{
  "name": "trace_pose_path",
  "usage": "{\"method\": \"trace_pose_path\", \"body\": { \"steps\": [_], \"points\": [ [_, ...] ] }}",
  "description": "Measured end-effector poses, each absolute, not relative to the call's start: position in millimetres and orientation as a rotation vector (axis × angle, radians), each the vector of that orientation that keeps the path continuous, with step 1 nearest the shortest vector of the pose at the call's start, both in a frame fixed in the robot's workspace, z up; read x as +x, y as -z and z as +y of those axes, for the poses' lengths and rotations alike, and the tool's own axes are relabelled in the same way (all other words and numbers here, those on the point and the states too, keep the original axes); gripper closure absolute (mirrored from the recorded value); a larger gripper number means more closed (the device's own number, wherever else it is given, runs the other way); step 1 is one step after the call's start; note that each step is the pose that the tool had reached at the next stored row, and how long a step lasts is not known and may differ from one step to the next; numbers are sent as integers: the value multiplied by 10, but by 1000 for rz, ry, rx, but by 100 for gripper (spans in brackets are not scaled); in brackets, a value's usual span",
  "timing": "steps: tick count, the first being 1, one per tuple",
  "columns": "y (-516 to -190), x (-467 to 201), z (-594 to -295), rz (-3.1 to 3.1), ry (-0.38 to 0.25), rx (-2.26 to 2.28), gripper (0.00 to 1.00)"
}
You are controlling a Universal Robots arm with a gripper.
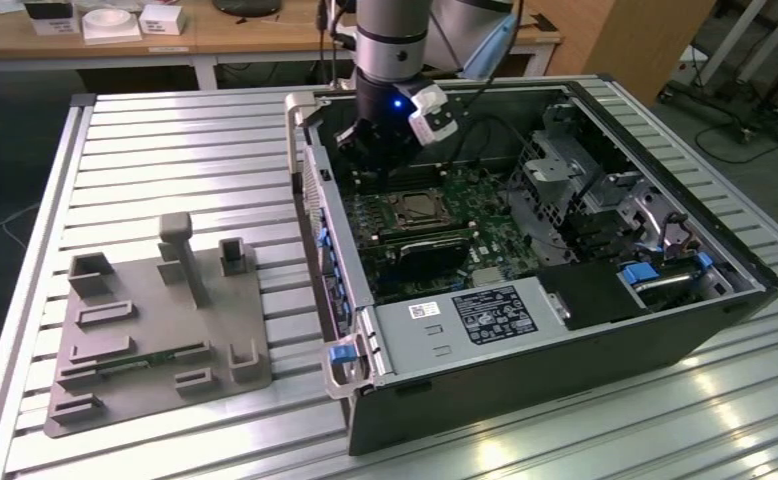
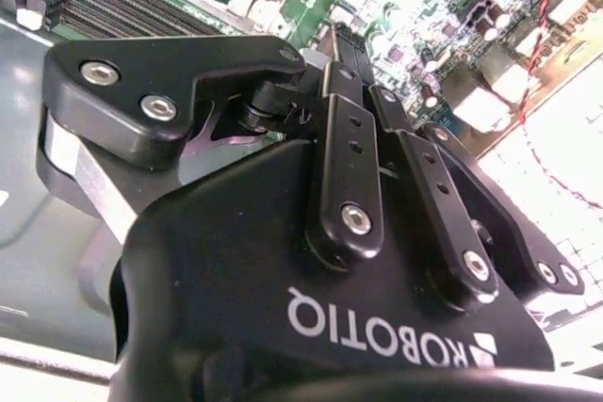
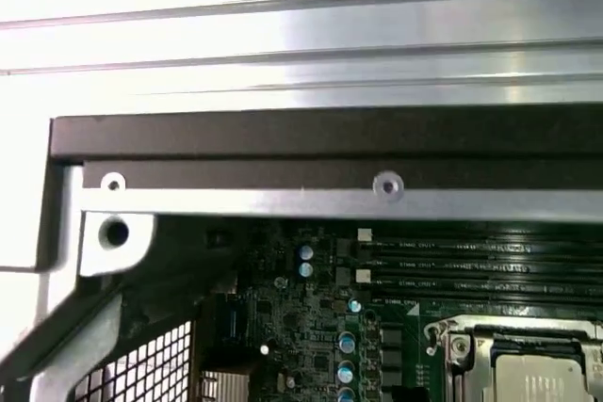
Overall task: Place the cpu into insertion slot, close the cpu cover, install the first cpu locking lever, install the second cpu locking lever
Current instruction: 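Install the first cpu locking lever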
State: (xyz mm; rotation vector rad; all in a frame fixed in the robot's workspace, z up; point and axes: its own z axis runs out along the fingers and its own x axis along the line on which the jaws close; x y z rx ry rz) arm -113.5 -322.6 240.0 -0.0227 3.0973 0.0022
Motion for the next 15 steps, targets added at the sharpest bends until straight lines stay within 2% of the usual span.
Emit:
{"method": "trace_pose_path", "body": {
  "steps": [15],
  "points": [
    [-2400, -1139, -3150, 3097, -3, -57, 90]
  ]
}}
